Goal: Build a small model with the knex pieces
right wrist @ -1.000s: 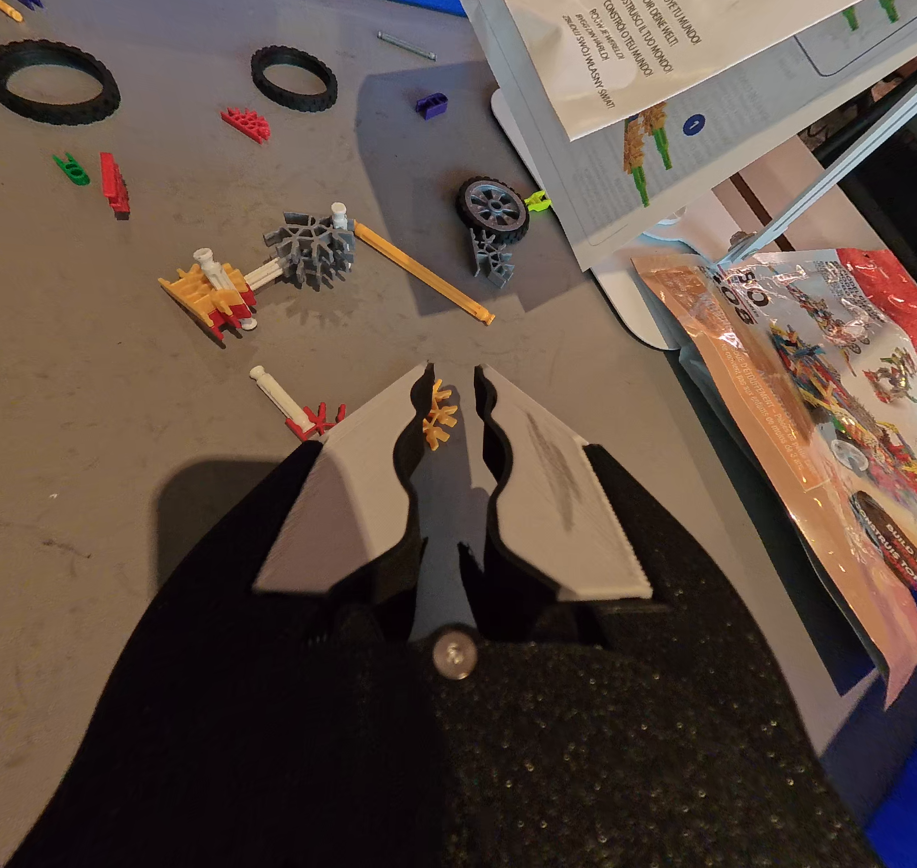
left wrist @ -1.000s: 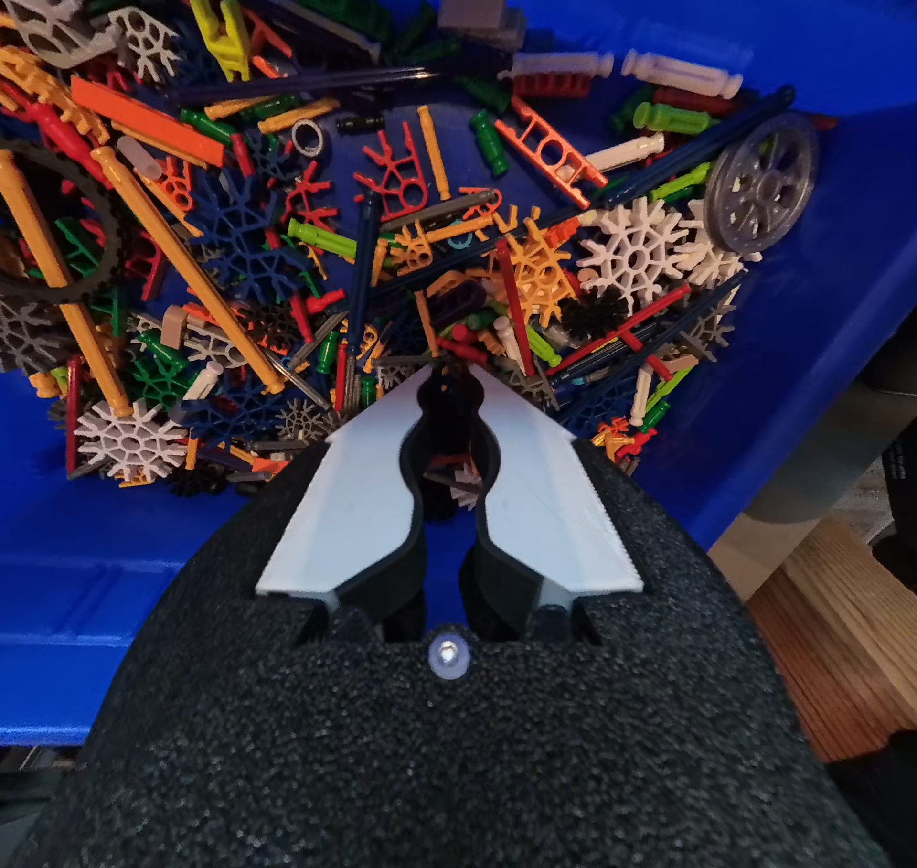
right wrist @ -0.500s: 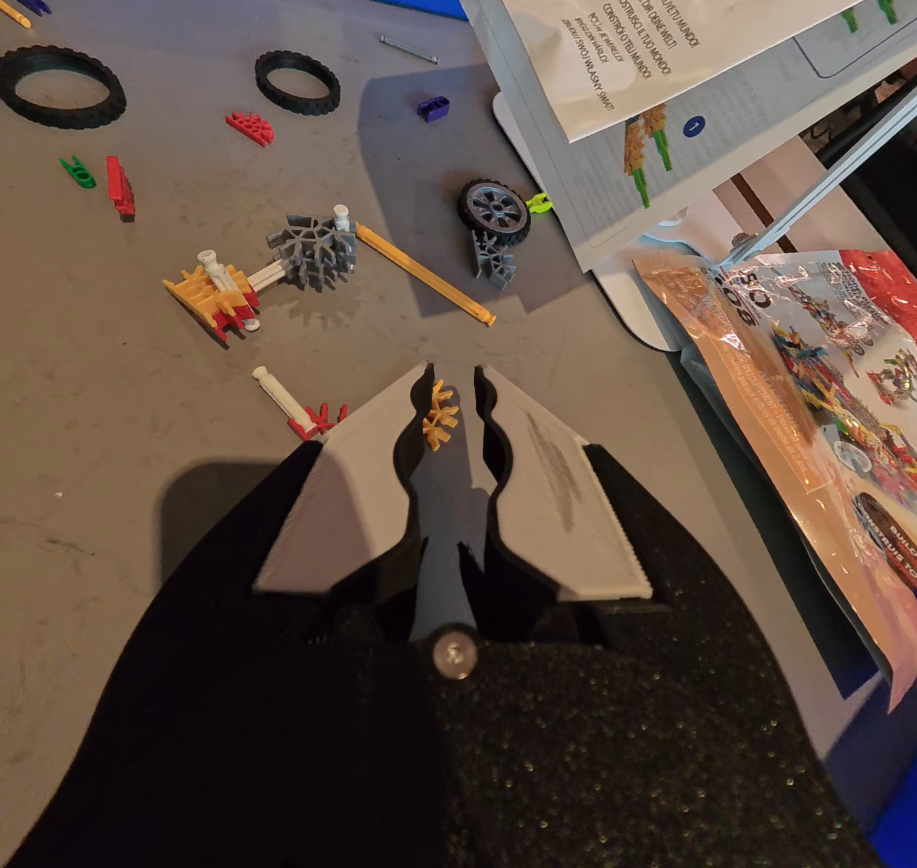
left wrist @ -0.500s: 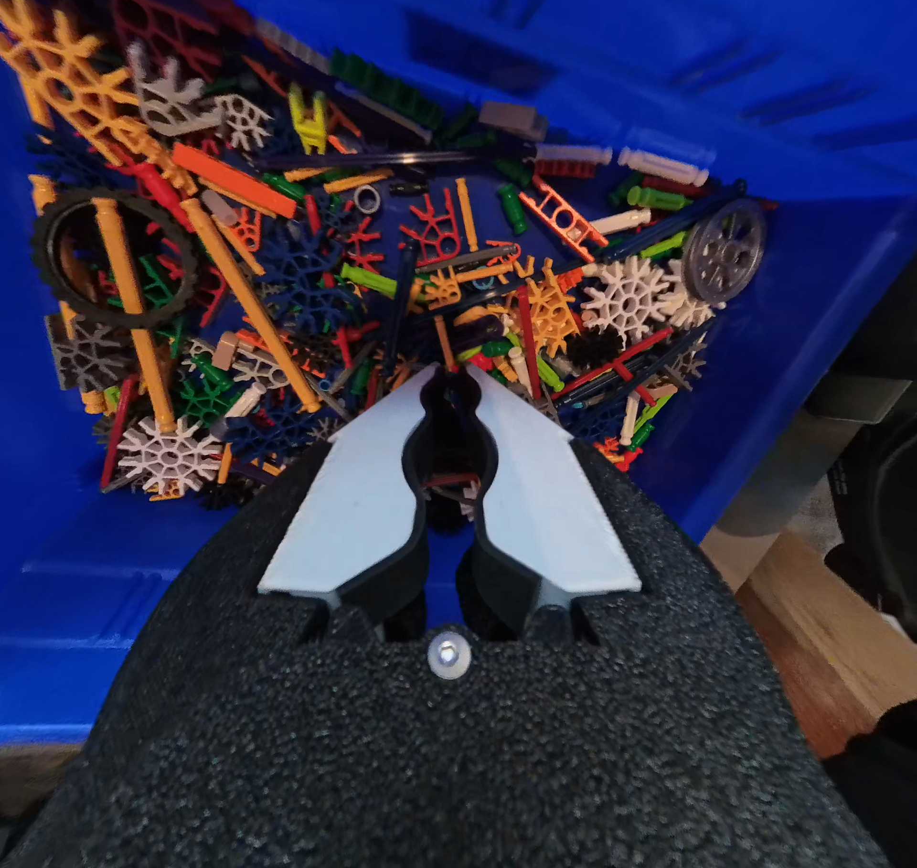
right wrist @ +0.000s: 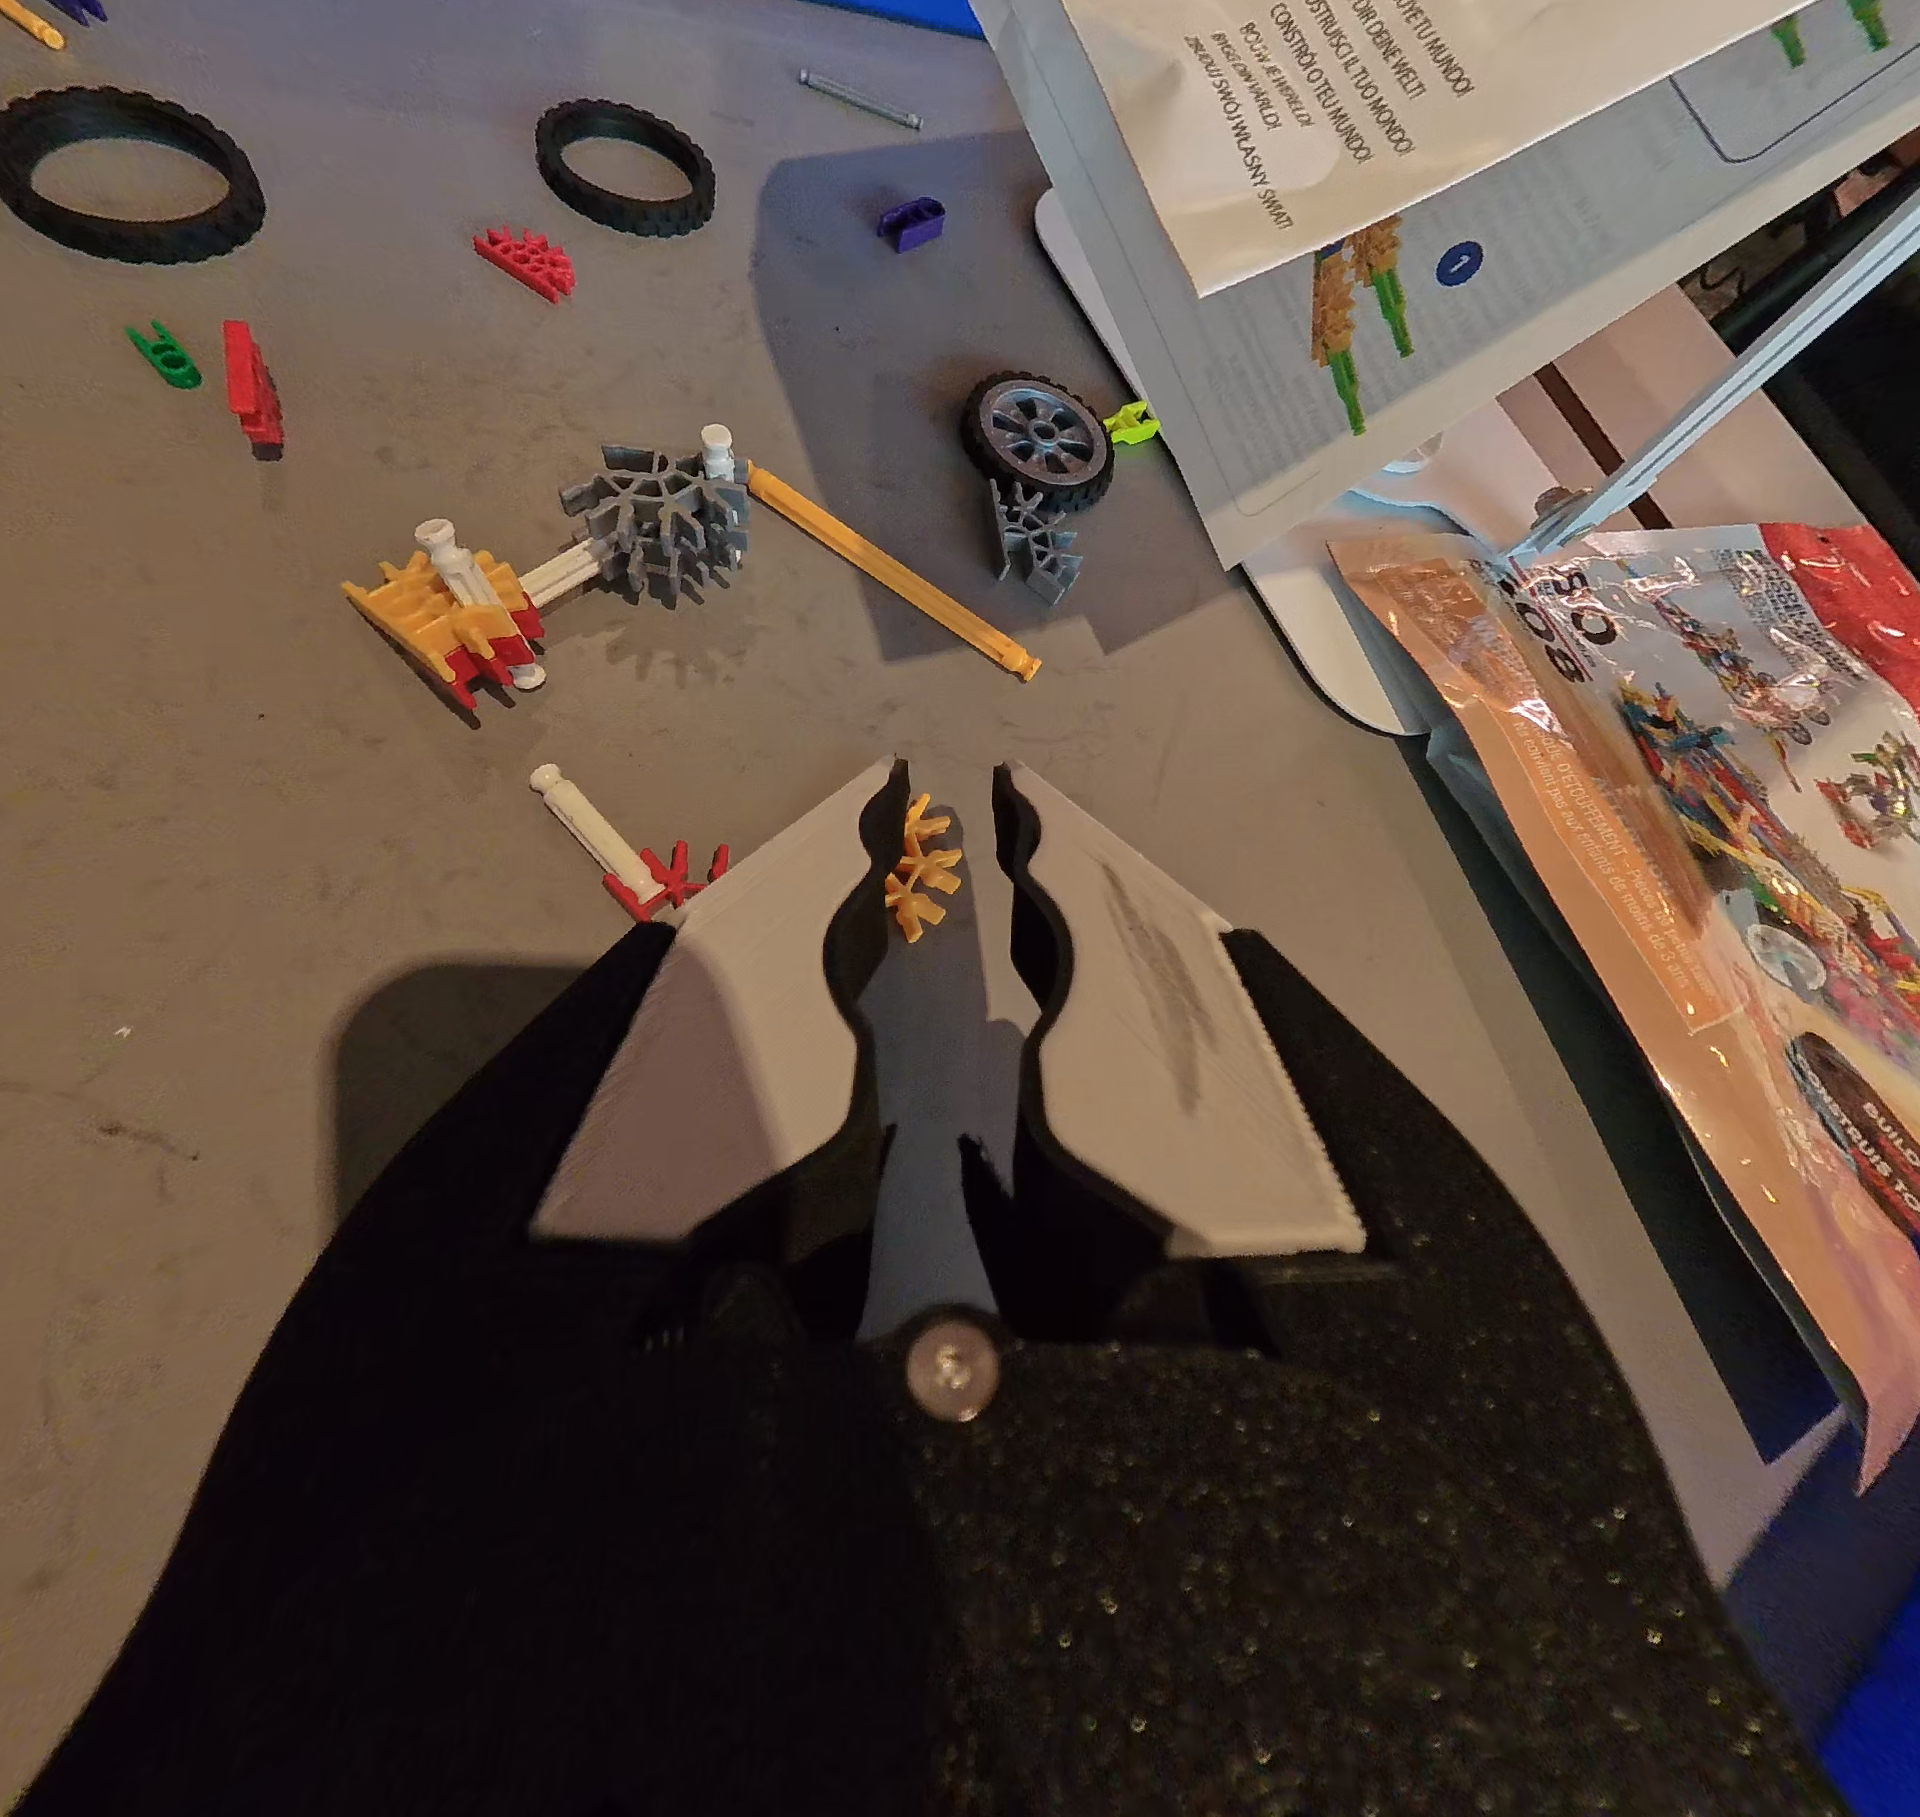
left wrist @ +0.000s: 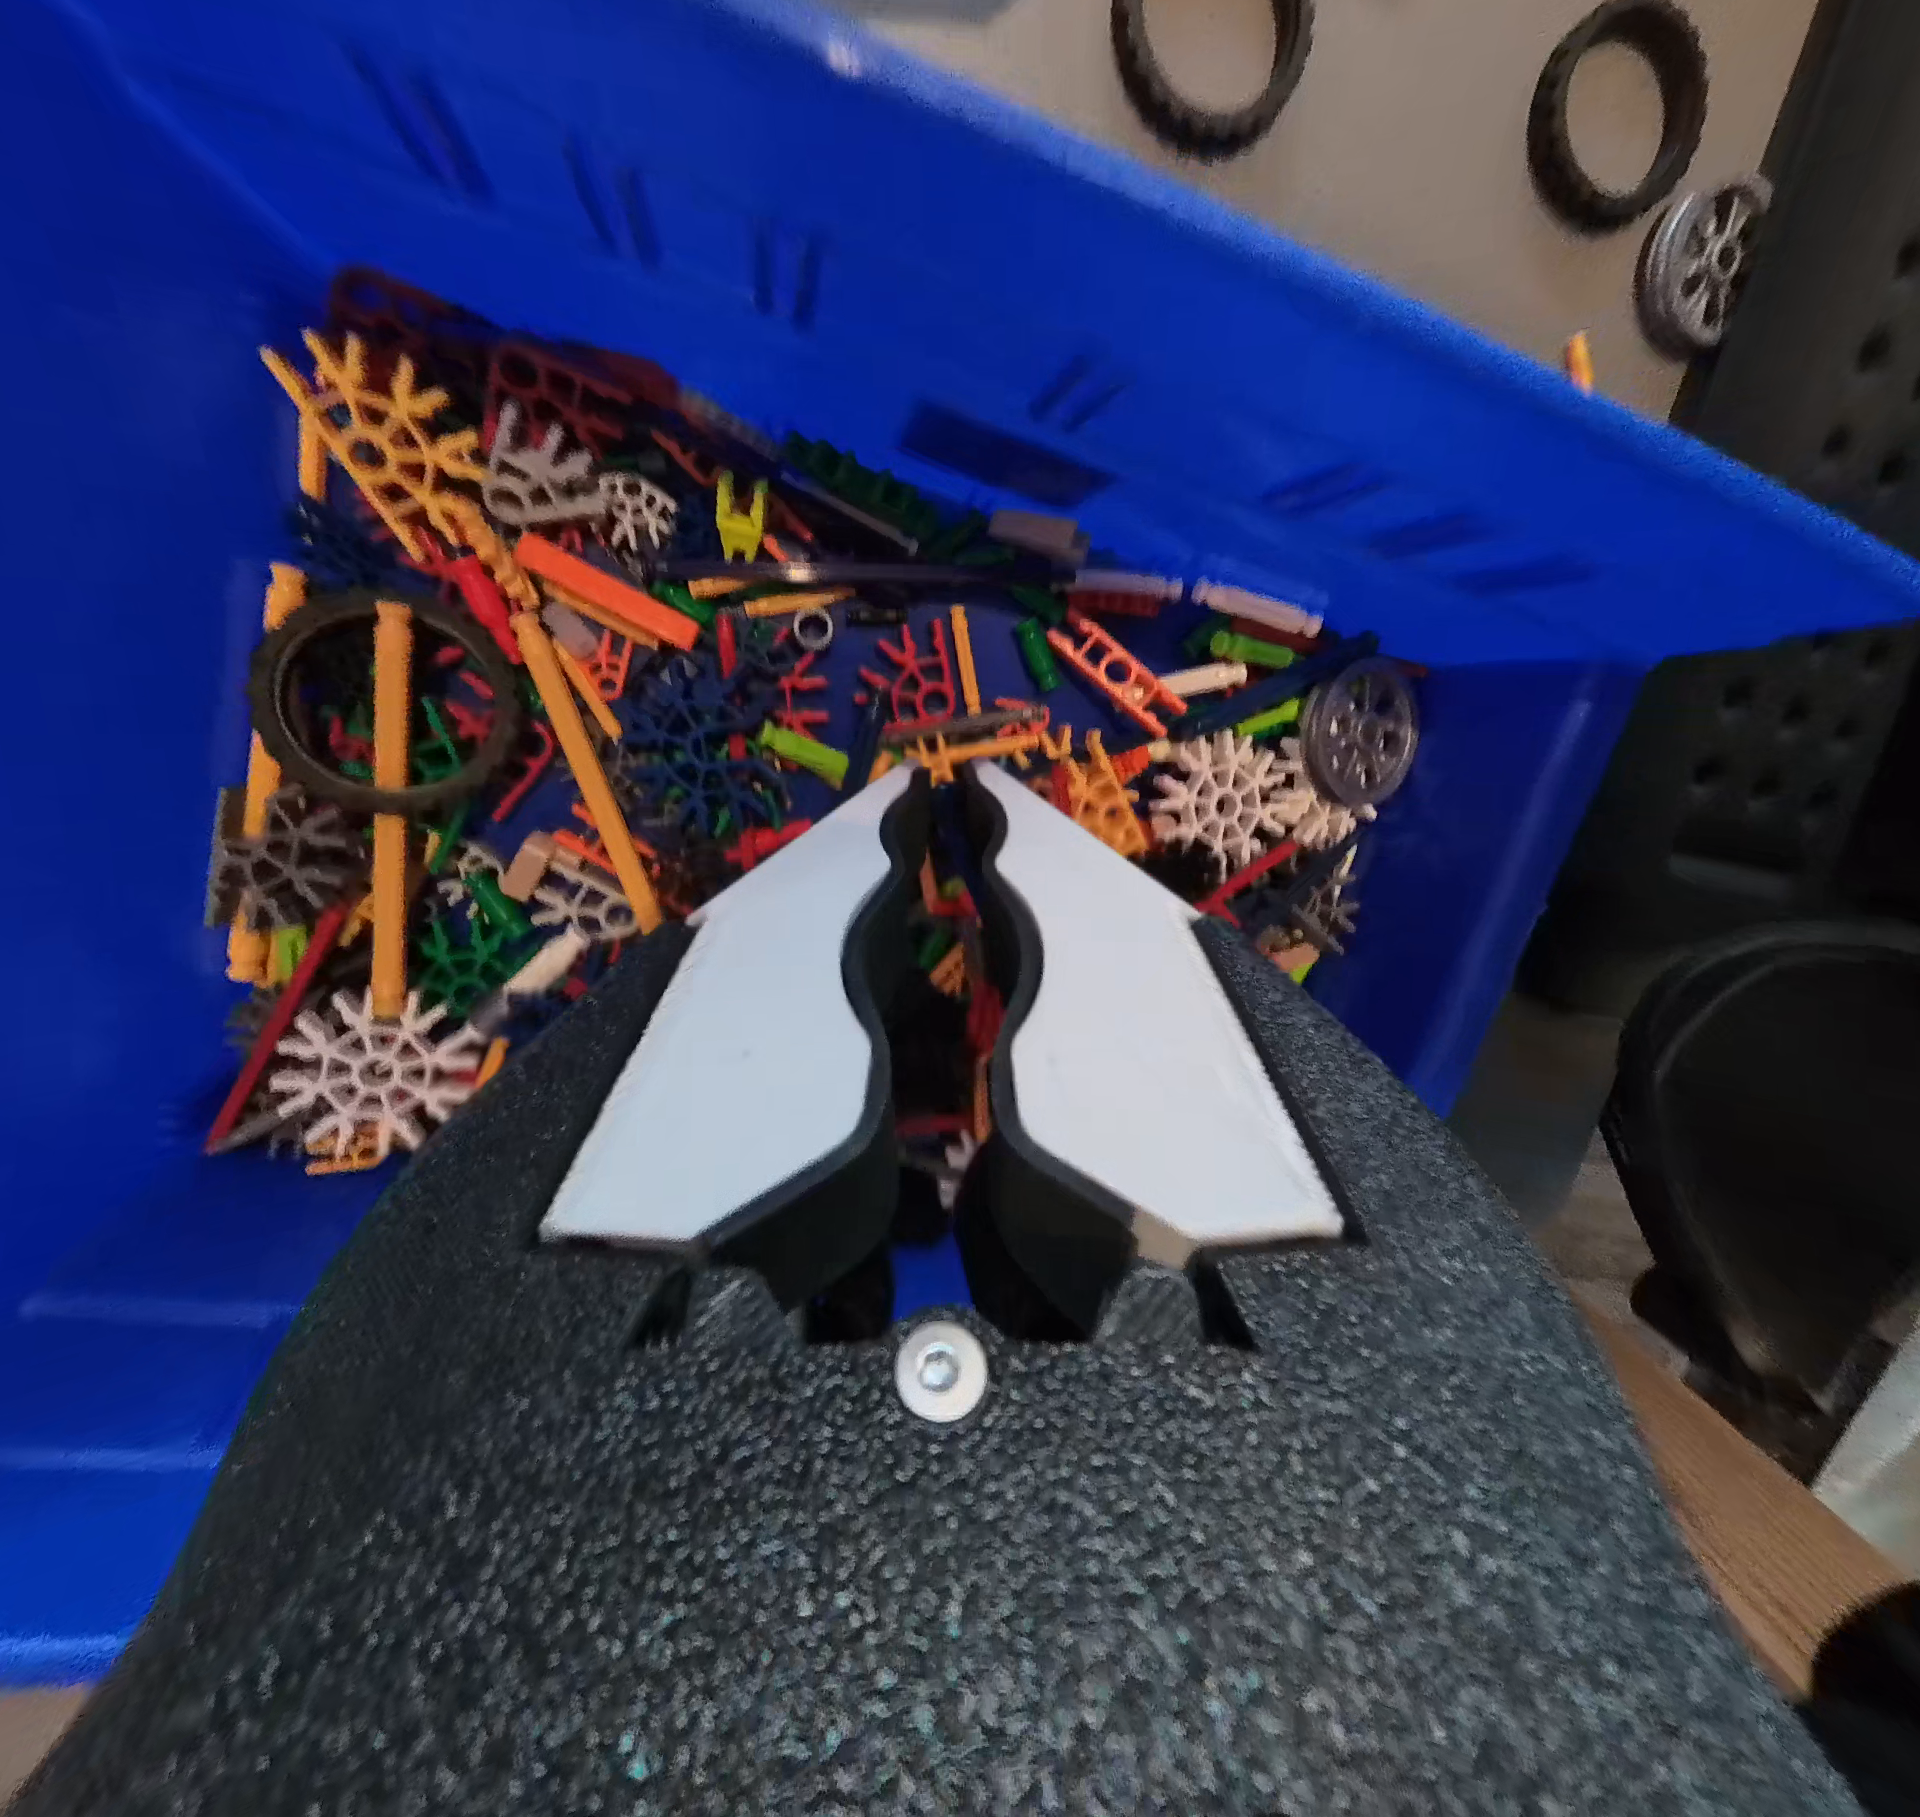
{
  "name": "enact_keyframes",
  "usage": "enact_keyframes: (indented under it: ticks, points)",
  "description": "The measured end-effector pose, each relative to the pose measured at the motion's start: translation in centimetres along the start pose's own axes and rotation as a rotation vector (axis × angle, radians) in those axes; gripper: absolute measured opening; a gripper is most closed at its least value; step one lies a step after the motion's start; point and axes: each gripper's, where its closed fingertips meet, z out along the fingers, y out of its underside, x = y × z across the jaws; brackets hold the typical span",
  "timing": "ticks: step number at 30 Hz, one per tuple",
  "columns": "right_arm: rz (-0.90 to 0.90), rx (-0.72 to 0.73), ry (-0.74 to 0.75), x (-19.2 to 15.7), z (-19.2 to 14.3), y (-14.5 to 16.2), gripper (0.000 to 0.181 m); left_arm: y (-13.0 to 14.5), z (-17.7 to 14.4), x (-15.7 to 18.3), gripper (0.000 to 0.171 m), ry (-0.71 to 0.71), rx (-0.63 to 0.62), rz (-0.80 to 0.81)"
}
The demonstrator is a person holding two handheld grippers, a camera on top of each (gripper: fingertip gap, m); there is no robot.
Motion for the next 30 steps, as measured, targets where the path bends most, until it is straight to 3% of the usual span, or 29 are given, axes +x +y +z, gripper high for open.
enact_keyframes:
  ticks: [5,10,14,21,30]
  points:
    - [-0.002,0.0,0.001,0.0,0.0,0.0,0.015,-2.7,0.7,0.6,0.005,0.024,0.072,0.024]
    - [-0.003,-0.003,0.0,0.0,-0.1,0.1,0.016,-2.6,0.2,-0.4,0.016,-0.016,0.086,0.004]
    - [-0.007,-0.006,-0.003,0.0,-0.1,0.2,0.016,-0.4,-1.1,-1.1,0.014,-0.07,0.024,-0.007]
    - [-0.011,-0.014,-0.002,-0.1,0.0,0.3,0.016,4.8,-0.2,-1.5,0.01,-0.116,-0.231,0.026]
    - [-0.01,-0.013,-0.002,-0.1,-0.1,0.3,0.016,6.7,1.8,-1.4,0.011,-0.095,-0.364,0.053]
